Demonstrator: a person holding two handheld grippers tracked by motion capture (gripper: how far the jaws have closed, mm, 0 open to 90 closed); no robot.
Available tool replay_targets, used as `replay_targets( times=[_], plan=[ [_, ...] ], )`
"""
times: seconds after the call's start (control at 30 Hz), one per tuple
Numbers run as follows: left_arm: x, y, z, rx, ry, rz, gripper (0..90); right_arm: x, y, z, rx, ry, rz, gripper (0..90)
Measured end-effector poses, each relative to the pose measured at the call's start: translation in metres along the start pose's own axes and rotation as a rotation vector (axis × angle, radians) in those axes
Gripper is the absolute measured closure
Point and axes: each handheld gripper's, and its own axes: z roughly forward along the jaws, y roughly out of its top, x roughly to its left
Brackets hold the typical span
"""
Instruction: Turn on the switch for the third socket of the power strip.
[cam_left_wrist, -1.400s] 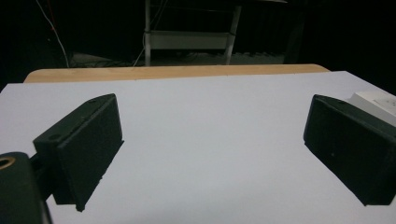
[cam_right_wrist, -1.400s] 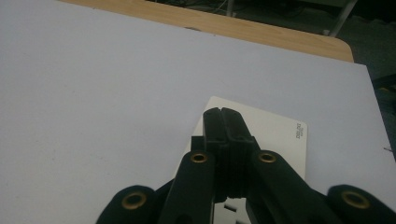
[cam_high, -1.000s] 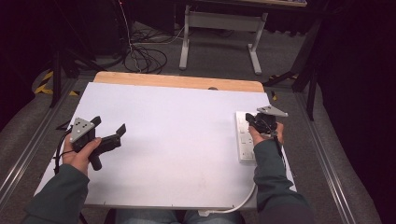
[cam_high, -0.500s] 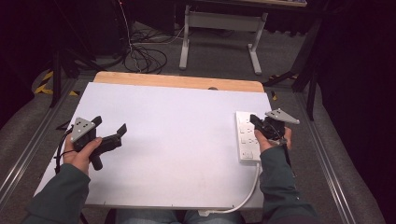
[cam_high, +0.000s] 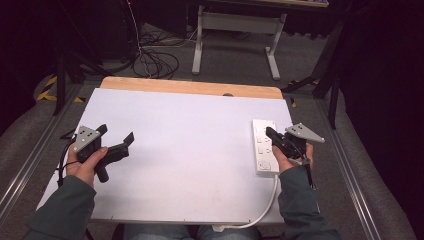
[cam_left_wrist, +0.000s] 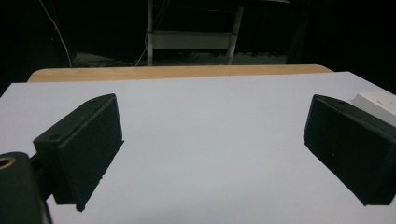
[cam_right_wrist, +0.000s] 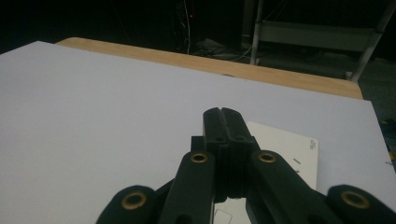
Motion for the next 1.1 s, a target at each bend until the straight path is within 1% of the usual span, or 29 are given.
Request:
replay_targets(
  times=[0.07, 0.23, 0.27, 0.33, 0.37, 0.57, 0.67, 0.7, 0.77, 0.87, 0.93, 0.97, 1.0, 1.07, 1.1],
  plan=[
    [0.0, 0.0, 0.0, 0.0, 0.0, 0.007, 5.1, 0.002, 0.0, -0.003, -0.012, 0.004, -0.004, 90.0],
    [-0.001, 0.0, 0.001, -0.002, -0.004, 0.004, 5.1, 0.003, -0.002, -0.009, -0.024, 0.011, -0.004, 90.0],
    [-0.001, 0.0, 0.001, -0.002, -0.003, 0.007, 5.1, 0.003, -0.003, -0.012, -0.037, 0.018, -0.002, 90.0],
    [-0.001, 0.0, 0.002, 0.001, -0.004, 0.002, 5.1, 0.003, -0.003, -0.013, -0.042, 0.019, -0.001, 90.0],
    [0.0, 0.0, 0.003, 0.003, -0.004, 0.003, 5.1, 0.004, -0.004, -0.015, -0.05, 0.029, -0.006, 90.0],
    [0.001, 0.001, 0.003, 0.003, 0.005, 0.0, 5.1, 0.008, -0.005, -0.016, -0.064, 0.051, -0.012, 90.0],
    [0.002, 0.0, 0.0, -0.001, 0.007, -0.003, 5.1, 0.013, -0.004, -0.017, -0.077, 0.066, -0.022, 90.0],
    [0.002, 0.0, 0.0, -0.001, 0.007, -0.003, 5.2, 0.013, -0.004, -0.017, -0.077, 0.066, -0.022, 90.0],
    [0.003, 0.0, -0.001, -0.003, 0.01, -0.006, 5.1, 0.015, -0.004, -0.018, -0.084, 0.062, -0.041, 90.0],
    [0.004, 0.0, -0.001, -0.005, 0.011, -0.01, 5.1, 0.015, -0.005, -0.017, -0.087, 0.061, -0.041, 90.0],
    [0.003, 0.0, -0.001, -0.003, 0.012, -0.006, 5.1, 0.015, -0.005, -0.017, -0.094, 0.067, -0.038, 89.1],
    [0.003, 0.0, 0.0, -0.003, 0.01, -0.006, 5.1, 0.015, -0.005, -0.017, -0.096, 0.073, -0.039, 86.7],
    [0.003, 0.0, 0.0, -0.001, 0.009, -0.005, 5.1, 0.014, -0.006, -0.017, -0.109, 0.079, -0.04, 80.4],
    [0.003, 0.0, 0.0, -0.002, 0.008, -0.006, 5.1, 0.015, -0.006, -0.017, -0.112, 0.078, -0.041, 80.5],
    [0.003, 0.0, 0.0, -0.002, 0.008, -0.007, 5.1, 0.015, -0.006, -0.018, -0.121, 0.08, -0.049, 78.7]
  ],
)
